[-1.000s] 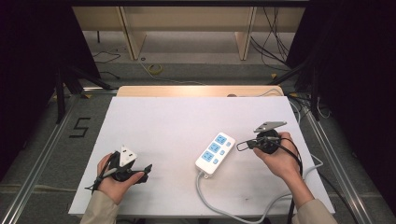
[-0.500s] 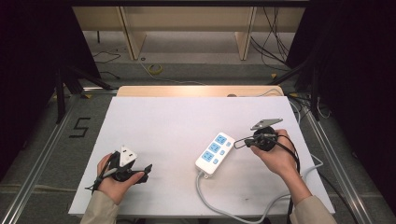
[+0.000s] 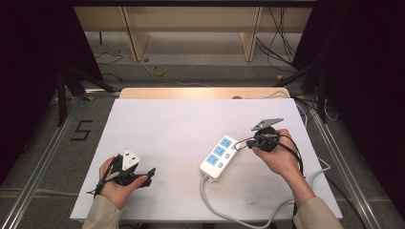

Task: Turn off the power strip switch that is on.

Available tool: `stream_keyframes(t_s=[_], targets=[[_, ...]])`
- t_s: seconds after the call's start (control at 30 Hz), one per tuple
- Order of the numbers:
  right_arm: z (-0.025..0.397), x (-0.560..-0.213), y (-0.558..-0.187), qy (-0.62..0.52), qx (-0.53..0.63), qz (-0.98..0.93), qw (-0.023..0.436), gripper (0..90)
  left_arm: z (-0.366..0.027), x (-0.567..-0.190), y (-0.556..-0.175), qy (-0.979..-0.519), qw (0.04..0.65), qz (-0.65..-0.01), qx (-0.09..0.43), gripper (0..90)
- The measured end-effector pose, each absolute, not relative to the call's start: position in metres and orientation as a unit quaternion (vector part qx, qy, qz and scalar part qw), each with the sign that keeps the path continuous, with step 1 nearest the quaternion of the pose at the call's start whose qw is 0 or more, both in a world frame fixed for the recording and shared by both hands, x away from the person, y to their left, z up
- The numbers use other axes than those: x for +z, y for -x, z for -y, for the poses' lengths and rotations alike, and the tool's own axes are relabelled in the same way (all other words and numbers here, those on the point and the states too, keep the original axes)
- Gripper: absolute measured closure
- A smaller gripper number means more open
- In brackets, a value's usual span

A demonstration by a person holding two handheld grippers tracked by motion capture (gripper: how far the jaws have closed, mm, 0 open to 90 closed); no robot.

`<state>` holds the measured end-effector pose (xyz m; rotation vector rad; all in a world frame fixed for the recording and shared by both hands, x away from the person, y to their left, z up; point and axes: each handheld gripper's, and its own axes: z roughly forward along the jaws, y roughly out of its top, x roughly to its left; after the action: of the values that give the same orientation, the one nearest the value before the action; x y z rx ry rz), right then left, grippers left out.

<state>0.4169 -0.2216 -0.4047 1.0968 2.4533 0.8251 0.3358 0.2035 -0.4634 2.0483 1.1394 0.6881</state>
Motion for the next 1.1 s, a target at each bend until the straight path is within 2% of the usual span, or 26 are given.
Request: stream_keyframes(t_s=[1.1], targets=[[0.204, -0.402, -0.432, -0.374, 0.267, -0.876, 0.144, 90.0, -0.203, -0.464, -0.336, -0.786, 0.345, -0.440, 0.265, 15.3]])
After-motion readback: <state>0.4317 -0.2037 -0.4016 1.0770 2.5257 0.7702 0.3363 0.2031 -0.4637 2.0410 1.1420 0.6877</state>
